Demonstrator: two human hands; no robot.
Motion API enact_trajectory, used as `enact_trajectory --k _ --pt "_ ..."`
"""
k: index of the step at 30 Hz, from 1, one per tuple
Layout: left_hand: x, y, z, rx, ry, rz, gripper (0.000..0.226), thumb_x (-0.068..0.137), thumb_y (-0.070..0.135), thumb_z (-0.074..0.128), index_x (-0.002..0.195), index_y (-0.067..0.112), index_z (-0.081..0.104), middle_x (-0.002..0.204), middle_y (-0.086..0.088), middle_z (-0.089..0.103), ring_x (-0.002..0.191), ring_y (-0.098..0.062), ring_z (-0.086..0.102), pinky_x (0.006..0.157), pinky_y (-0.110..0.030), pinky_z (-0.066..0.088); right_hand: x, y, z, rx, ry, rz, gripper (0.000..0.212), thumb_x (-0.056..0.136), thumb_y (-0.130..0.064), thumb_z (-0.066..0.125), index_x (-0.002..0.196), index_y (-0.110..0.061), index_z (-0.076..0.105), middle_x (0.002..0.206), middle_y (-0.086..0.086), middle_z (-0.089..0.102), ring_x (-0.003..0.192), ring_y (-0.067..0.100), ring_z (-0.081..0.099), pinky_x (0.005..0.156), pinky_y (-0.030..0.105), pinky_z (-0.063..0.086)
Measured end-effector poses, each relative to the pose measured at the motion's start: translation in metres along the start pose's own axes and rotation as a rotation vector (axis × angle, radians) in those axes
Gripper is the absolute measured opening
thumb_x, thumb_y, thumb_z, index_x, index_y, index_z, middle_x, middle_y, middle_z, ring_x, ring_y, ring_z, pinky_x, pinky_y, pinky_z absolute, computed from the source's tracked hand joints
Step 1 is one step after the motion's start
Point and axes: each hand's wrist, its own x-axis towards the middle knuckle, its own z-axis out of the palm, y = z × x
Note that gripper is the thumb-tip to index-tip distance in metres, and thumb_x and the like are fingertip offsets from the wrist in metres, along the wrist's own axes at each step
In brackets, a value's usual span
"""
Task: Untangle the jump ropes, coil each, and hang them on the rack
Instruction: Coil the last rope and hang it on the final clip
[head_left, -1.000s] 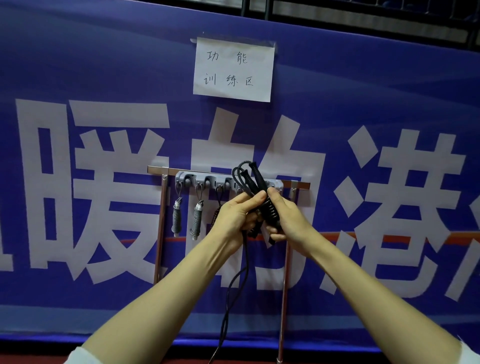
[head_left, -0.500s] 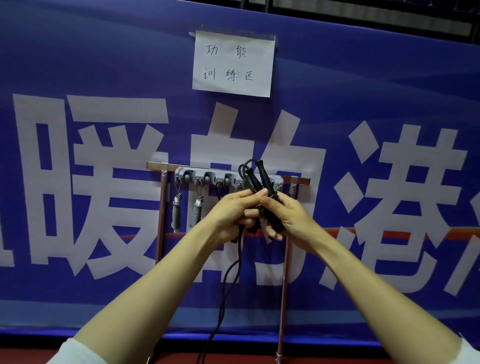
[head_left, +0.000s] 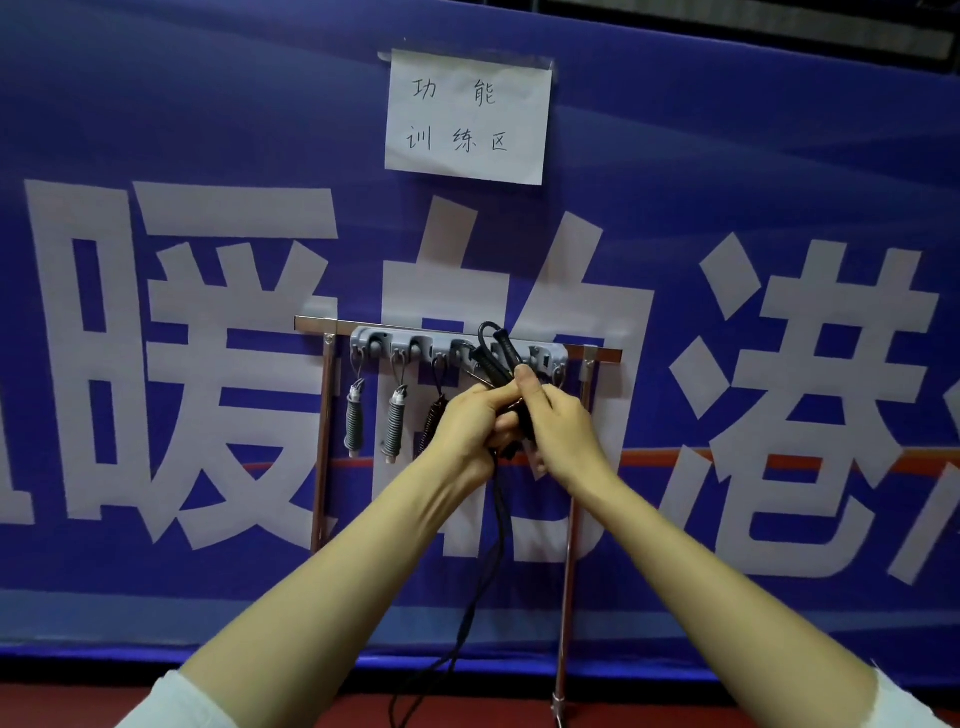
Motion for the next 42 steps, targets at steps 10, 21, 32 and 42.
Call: enact_trajectory --k 10,21,32,42 --pt "-0.012 0.018 -0.028 0.152 -0.389 -0.121 0.014 0.100 0.013 0.049 0.106 0.007 0.059 0.065 0.002 0.048 0.044 -0.001 0.033 0.041 -0.012 0.033 -0.003 0.000 -0.020 0.423 -0.231 0.249 0.054 0.090 -0.060 0.049 0.081 -0.007 0.060 0.057 0.008 0.055 0.032 0.009 0.033 0.035 0.017 0.018" --pt "-0.022 0.019 -0.052 0.418 -0.473 -0.158 0.020 0.087 0.030 0.058 0.087 0.011 0.064 0.064 0.003 0.051 0.056 -0.006 0.037 0.057 -0.017 0.033 -0.003 -0.007 -0.025 0.398 -0.352 0.249 0.057 0.092 -0.056 0.049 0.069 -0.005 0.059 0.053 0.007 0.051 0.031 0.009 0.030 0.034 0.016 0.017" --pt "-0.023 0.004 -0.065 0.322 -0.398 -0.056 0.026 0.087 0.032 0.057 0.073 0.017 0.043 0.058 0.003 0.031 0.043 -0.006 0.020 0.042 -0.018 0.016 0.007 -0.015 -0.035 -0.023 -0.265 0.017 0.067 0.092 -0.053 0.050 0.094 0.013 0.058 0.059 0.009 0.053 0.039 0.010 0.043 0.037 0.016 0.031" --pt "-0.017 0.000 -0.084 0.654 -0.426 0.274 0.009 0.089 0.000 0.059 0.091 0.008 0.063 0.080 0.005 0.069 0.077 -0.010 0.058 0.072 -0.018 0.048 -0.016 -0.023 -0.031 0.311 -0.717 0.336 0.067 0.079 -0.064 0.045 0.099 -0.001 0.057 0.052 0.003 0.049 0.033 0.007 0.031 0.034 0.017 0.020"
